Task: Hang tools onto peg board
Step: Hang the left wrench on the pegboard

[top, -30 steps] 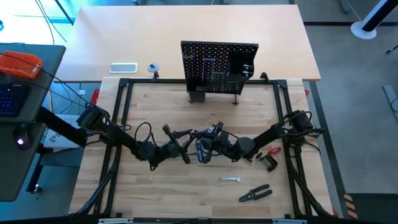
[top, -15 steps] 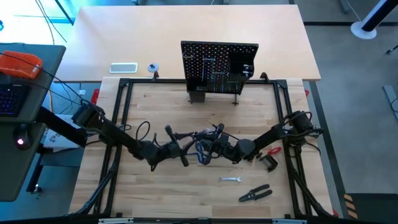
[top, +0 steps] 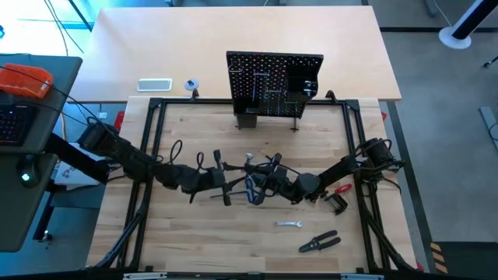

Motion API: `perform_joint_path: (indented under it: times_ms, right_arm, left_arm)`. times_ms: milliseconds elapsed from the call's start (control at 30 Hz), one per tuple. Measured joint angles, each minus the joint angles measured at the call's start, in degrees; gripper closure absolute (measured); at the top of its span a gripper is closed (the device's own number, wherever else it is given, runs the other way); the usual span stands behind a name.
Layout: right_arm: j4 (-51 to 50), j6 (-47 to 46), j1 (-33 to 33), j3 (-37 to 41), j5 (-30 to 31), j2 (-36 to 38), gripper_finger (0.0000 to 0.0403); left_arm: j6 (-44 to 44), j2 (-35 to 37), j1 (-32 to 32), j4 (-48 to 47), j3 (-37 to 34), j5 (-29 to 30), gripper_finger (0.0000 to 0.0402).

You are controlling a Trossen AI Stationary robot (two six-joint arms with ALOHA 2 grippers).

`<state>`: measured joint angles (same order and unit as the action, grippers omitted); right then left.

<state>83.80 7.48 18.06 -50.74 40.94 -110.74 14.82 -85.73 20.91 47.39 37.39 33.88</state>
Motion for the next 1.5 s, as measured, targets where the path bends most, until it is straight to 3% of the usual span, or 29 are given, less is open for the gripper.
perform_joint_path:
  times_ms: [333,633,933,1067,1167,1333,1500]
  right_arm:
    - [-2.51,-0.46,0.51,0.08,-2.44,0.00,0.0398]
    - [-3.43,1.56,1.59,0.09,-1.74,0.00,0.0395]
    - [-7.16,-0.36,1.29,-0.21,-2.08,-0.02,0.0323]
    - [-12.51,-2.67,0.71,-1.55,-1.87,-0.01,0.0310]
    - [-14.29,-1.14,0.66,-2.47,-1.33,0.00,0.0324]
    - [-14.54,4.73,0.95,-2.89,-1.88,0.53,0.0390]
    - [-18.70,6.11,1.38,-2.89,0.04,3.47,0.0390]
  left_arm:
    - [-3.83,0.20,-3.48,-2.50,-0.09,-11.96,0.0386]
    - [-3.00,0.52,-4.42,-3.35,-0.11,-16.04,0.0389]
    - [-2.15,1.16,-4.48,-6.01,0.13,-16.11,0.0396]
    - [-2.58,1.18,-4.85,-8.09,0.24,-16.98,0.0396]
    - [-3.55,1.22,-4.90,-9.77,0.66,-17.07,0.0397]
    - [-4.37,1.30,-4.90,-10.11,0.91,-17.19,0.0397]
    - [-4.01,2.21,-5.47,-10.71,1.09,-18.09,0.0373]
